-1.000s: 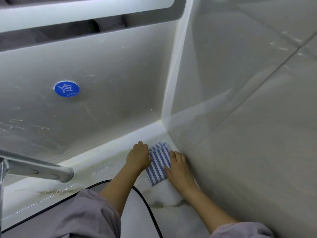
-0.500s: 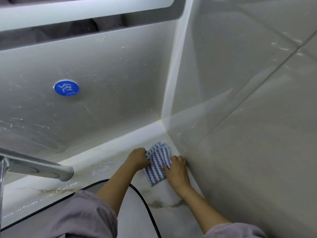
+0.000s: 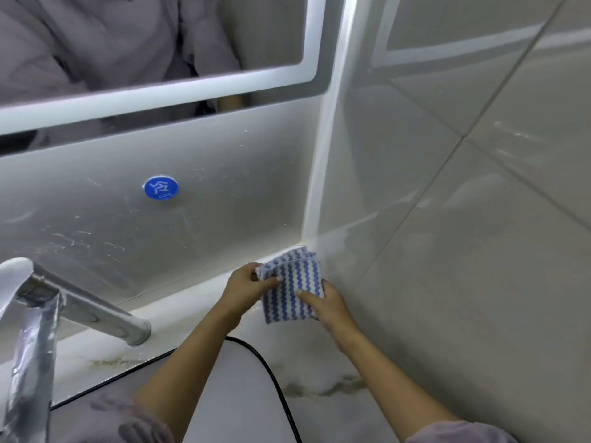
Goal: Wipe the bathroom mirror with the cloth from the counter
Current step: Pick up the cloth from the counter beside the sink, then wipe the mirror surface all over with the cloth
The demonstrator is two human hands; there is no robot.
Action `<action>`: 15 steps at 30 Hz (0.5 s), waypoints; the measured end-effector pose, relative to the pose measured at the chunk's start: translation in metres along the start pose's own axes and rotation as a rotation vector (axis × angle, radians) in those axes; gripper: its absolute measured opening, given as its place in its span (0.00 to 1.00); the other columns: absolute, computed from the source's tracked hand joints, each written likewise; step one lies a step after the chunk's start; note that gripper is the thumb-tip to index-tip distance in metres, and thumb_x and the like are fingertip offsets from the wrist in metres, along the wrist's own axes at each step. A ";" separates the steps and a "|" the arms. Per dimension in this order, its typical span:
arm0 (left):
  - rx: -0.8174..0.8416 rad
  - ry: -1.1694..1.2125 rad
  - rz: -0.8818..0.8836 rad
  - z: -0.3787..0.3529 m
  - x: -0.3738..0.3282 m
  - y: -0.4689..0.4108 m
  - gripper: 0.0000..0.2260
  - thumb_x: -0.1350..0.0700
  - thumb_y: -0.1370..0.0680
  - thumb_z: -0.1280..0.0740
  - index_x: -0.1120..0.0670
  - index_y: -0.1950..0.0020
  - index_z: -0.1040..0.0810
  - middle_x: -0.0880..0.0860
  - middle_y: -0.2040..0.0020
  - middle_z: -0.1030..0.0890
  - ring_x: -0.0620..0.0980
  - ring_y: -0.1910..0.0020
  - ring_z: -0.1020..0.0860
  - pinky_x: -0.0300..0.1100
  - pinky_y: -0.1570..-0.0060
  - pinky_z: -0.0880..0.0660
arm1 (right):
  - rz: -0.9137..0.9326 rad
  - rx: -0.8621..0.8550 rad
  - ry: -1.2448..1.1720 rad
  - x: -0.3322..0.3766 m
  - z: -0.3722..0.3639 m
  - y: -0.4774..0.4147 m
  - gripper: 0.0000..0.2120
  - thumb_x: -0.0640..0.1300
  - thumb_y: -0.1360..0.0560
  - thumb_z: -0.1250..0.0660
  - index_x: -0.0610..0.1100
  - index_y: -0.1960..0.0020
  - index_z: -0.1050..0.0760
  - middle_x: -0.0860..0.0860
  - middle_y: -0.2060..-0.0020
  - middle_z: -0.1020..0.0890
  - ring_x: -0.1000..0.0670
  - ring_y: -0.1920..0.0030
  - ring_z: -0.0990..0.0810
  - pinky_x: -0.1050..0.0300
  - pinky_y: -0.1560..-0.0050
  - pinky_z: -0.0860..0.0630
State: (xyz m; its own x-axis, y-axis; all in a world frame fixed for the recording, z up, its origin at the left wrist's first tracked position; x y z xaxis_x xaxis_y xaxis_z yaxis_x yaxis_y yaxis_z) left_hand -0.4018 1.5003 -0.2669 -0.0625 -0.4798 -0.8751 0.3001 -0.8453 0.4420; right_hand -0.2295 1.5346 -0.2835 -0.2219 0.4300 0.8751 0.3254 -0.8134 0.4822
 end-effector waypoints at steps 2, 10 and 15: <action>-0.027 0.081 -0.029 0.009 -0.014 0.011 0.11 0.56 0.26 0.27 0.54 0.45 0.21 0.52 0.49 0.17 0.51 0.49 0.19 0.47 0.47 0.22 | 0.001 0.066 -0.085 0.017 -0.005 0.011 0.09 0.44 0.25 0.31 0.45 0.45 0.23 0.47 0.51 0.16 0.46 0.51 0.16 0.50 0.46 0.20; -0.022 0.186 -0.186 0.038 -0.066 0.071 0.04 0.61 0.26 0.28 0.54 0.52 0.19 0.48 0.62 0.15 0.46 0.61 0.17 0.38 0.63 0.22 | 0.013 0.321 -0.343 0.077 -0.030 0.061 0.17 0.42 0.23 0.34 0.42 0.35 0.29 0.43 0.42 0.19 0.45 0.46 0.18 0.55 0.51 0.20; -0.052 0.234 -0.219 0.060 -0.079 0.115 0.07 0.60 0.27 0.27 0.58 0.51 0.19 0.51 0.61 0.15 0.49 0.60 0.17 0.39 0.63 0.22 | 0.003 0.320 -0.350 0.096 -0.041 0.092 0.18 0.45 0.22 0.35 0.39 0.35 0.29 0.40 0.41 0.20 0.42 0.44 0.20 0.52 0.46 0.21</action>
State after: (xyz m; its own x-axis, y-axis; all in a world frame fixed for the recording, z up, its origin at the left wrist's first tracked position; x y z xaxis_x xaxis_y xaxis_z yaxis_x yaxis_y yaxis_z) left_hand -0.4190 1.4271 -0.1348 0.0879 -0.2158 -0.9725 0.3520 -0.9065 0.2330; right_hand -0.2590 1.4852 -0.1565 0.0844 0.5787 0.8111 0.6049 -0.6766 0.4198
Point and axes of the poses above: each hand's wrist, its own y-axis away from the middle knuckle, its own z-axis out of the back of the hand, x = y × z, the point moved 2 cm from there along -y, towards the middle knuckle
